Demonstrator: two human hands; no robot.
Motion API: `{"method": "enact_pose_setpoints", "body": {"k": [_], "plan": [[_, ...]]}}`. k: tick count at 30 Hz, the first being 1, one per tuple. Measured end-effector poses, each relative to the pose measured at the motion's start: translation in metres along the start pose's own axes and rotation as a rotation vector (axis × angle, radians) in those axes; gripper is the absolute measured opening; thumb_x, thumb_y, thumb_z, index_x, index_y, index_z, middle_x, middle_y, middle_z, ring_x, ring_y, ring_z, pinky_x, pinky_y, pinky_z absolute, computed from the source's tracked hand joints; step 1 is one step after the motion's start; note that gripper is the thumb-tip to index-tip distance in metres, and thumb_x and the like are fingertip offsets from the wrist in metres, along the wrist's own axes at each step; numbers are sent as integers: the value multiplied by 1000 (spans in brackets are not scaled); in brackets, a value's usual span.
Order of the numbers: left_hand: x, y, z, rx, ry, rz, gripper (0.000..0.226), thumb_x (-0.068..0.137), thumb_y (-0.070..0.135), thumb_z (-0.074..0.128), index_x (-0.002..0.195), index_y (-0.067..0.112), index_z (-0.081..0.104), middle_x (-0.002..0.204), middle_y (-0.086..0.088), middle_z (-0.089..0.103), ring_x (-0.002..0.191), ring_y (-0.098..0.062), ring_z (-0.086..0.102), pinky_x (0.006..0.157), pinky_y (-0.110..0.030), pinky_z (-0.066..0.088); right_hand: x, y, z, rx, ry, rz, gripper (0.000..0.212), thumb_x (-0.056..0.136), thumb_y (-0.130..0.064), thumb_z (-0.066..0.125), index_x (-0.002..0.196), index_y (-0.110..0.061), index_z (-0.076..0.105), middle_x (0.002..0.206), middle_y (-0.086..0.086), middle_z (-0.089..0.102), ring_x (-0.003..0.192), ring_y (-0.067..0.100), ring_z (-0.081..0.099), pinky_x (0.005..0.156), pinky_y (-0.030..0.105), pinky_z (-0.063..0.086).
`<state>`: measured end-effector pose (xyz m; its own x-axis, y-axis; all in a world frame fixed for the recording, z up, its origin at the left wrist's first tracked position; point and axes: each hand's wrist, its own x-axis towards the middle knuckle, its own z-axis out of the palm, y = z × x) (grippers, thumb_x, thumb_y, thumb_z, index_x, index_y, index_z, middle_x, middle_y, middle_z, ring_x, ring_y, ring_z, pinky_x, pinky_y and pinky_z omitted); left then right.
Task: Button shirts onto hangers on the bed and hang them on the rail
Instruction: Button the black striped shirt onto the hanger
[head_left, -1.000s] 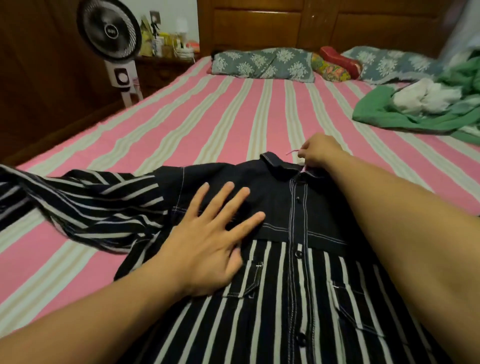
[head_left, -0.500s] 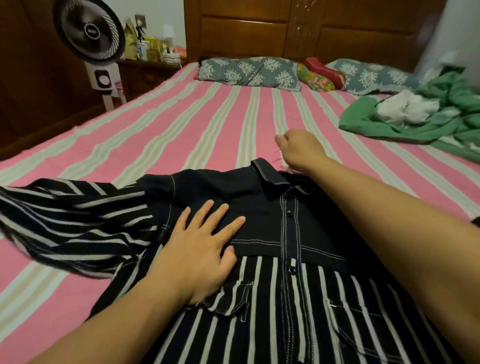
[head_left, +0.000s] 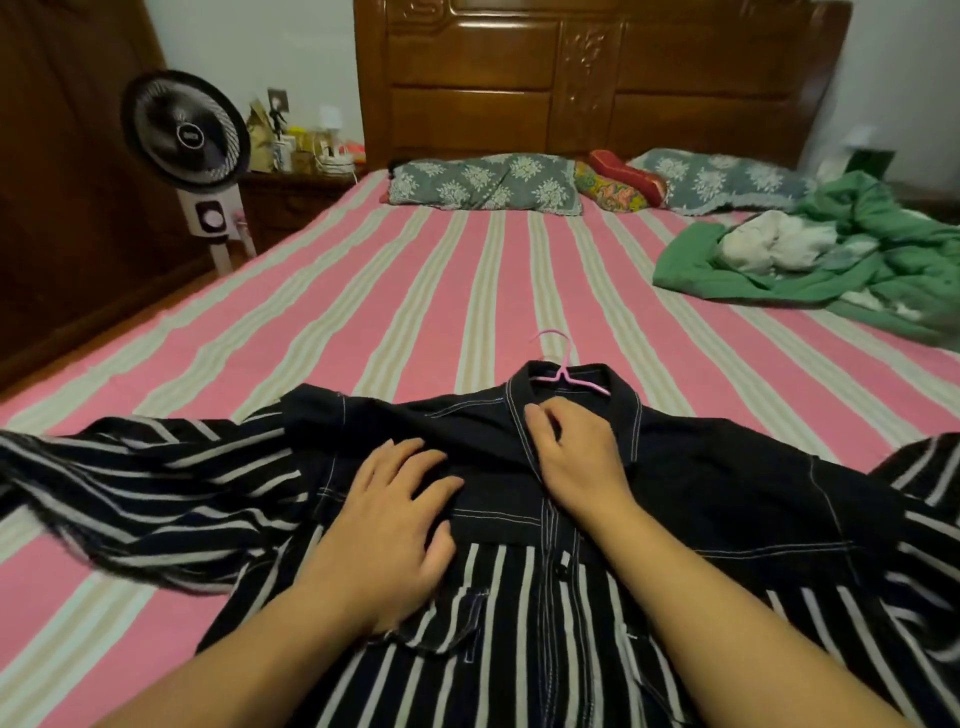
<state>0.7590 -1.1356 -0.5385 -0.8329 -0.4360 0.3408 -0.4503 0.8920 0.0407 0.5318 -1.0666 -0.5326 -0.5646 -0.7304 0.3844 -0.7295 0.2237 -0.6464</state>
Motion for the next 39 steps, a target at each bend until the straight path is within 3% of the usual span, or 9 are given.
{"method": "enact_pose_setpoints", "body": {"k": [4, 7, 11, 14, 18, 21, 27, 33, 39], "plan": [[64, 8, -31, -287, 263, -104, 30, 90, 13, 51, 116, 16, 67, 115, 1, 61, 107, -17, 55, 90, -28, 42, 1, 8, 5, 5, 131, -57, 46, 100, -29, 55, 58, -18, 40, 62, -5, 41, 59, 14, 41, 61, 31, 24], [146, 20, -46, -562, -41, -536, 30, 101, 38, 50, 106, 13, 66, 102, -4, 69, 95, -24, 64, 77, -30, 49, -1, 15, 9, 46, 158, -143, 38, 94, -31, 59, 60, -14, 53, 63, -4, 46, 58, 13, 45, 56, 26, 27], [199, 48, -36, -489, -513, -696, 46, 96, 53, 59, 84, 9, 59, 76, -7, 62, 66, -24, 56, 64, -29, 47, 0, 17, 12, 57, 189, -231, 38, 90, -37, 53, 58, -16, 51, 64, -3, 46, 58, 14, 45, 55, 29, 32], [207, 45, -21, -719, -569, -876, 30, 101, 28, 62, 81, 6, 60, 56, -6, 61, 60, -22, 54, 59, -29, 45, 0, 17, 9, 109, 208, -197, 36, 89, -35, 55, 58, -20, 46, 64, -6, 43, 58, 14, 44, 55, 30, 30], [202, 16, 0, -1300, -338, -1170, 15, 103, 4, 50, 92, -2, 57, 82, -14, 64, 70, -22, 59, 56, -30, 51, 3, 16, 7, 82, 151, -66, 23, 97, -29, 58, 76, -19, 61, 83, -4, 54, 77, 19, 54, 68, 34, 40], [190, -2, -5, -891, -219, -1121, 23, 101, -1, 47, 121, -4, 58, 105, -11, 63, 87, -22, 60, 69, -29, 54, 2, 17, 8, 34, 120, -124, 34, 98, -18, 55, 130, -20, 64, 118, -3, 56, 112, 17, 48, 86, 31, 43], [45, -23, -67, 94, -199, -413, 49, 103, 46, 46, 150, 33, 44, 156, -3, 42, 143, -26, 38, 117, -42, 32, -2, 14, 11, -157, 5, -74, 29, 94, -21, 53, 108, -15, 77, 137, -3, 57, 124, 20, 46, 103, 39, 44], [-158, -122, -122, 150, -336, -977, 70, 98, 67, 33, 160, 44, 8, 170, -11, 0, 155, -37, 5, 124, -52, 14, -27, -55, -10, -851, -252, -259, 26, 90, -22, 60, 110, -11, 73, 146, 18, 48, 131, 41, 40, 114, 53, 29], [-262, -229, -159, -182, 52, -1347, 98, 89, 70, 57, 162, 30, 5, 168, -19, 10, 150, -46, 19, 119, -58, 25, -53, -200, 38, -464, -481, -480, 55, 96, -31, 51, 149, -18, 43, 148, 7, 46, 134, 30, 40, 113, 42, 36]]}}
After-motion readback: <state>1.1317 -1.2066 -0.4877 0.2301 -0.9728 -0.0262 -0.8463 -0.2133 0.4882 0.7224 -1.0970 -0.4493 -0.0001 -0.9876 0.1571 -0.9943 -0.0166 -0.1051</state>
